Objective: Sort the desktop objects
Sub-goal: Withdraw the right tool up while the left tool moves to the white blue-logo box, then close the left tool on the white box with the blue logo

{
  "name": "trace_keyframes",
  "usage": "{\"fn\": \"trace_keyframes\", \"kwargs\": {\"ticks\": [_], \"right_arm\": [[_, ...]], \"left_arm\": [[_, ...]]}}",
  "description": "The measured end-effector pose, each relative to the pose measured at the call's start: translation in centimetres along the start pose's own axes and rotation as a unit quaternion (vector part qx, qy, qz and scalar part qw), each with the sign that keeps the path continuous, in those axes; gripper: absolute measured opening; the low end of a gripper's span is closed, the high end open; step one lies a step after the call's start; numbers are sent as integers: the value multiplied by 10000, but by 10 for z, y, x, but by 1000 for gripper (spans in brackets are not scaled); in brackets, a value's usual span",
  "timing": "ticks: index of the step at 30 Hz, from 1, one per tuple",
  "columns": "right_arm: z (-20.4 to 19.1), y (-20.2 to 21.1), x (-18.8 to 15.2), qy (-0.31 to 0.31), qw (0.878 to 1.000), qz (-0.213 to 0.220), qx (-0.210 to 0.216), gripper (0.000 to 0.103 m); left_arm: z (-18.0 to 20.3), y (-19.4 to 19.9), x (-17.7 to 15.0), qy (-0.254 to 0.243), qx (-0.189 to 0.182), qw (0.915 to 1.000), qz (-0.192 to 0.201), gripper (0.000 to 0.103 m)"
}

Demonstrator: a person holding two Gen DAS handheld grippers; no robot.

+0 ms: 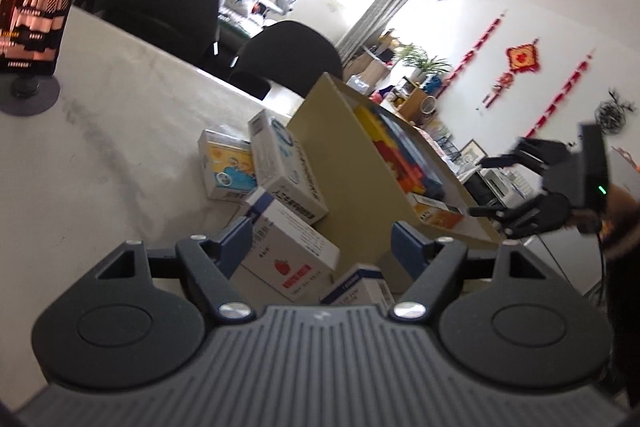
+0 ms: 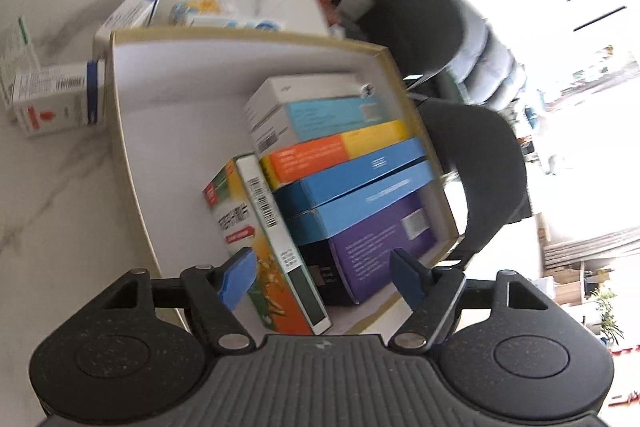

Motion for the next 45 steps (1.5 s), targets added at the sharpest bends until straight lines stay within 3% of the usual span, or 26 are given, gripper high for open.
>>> {"fn": "trace_keyframes", "kwargs": {"ticks": [5, 13, 19, 23, 30, 42, 45], "right_arm": [[2, 21, -13, -651, 9959, 592, -222, 83], [-9, 35, -32, -1227, 9858, 1104, -318, 85], [-19, 50, -39, -1648, 9738, 1532, -345, 85], [-28, 62, -41, -1858, 9649, 1841, -243, 87], [-57, 73, -37, -1526, 9682, 1972, -193, 88], [-75, 81, -34, -1388, 9681, 2085, -92, 89], [-79, 79, -34, -1359, 9697, 2027, -79, 89]], "left_arm": [[-6, -9, 22, 248, 11, 9997, -87, 77], [-6, -41, 44, 299, 78, 9989, -341, 75], [-12, -80, 51, 561, 86, 9947, -856, 75], [-20, -100, 55, 1162, 34, 9855, -1235, 73], [-31, -118, 49, 1845, 507, 9665, -1709, 73], [-37, -132, 41, 2775, 712, 9377, -1964, 61], [-38, -133, 39, 2881, 746, 9336, -1993, 50]]}}
Point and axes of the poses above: each gripper's, at about its wrist camera, not at the fingertips, and y roughly against the way its jaws point, z to its right, x to its top, the point moved 2 cm from there along -y, roughly the way its jaws point, and after that the axes turned 4 degrees about x, right-handed, at the moved point
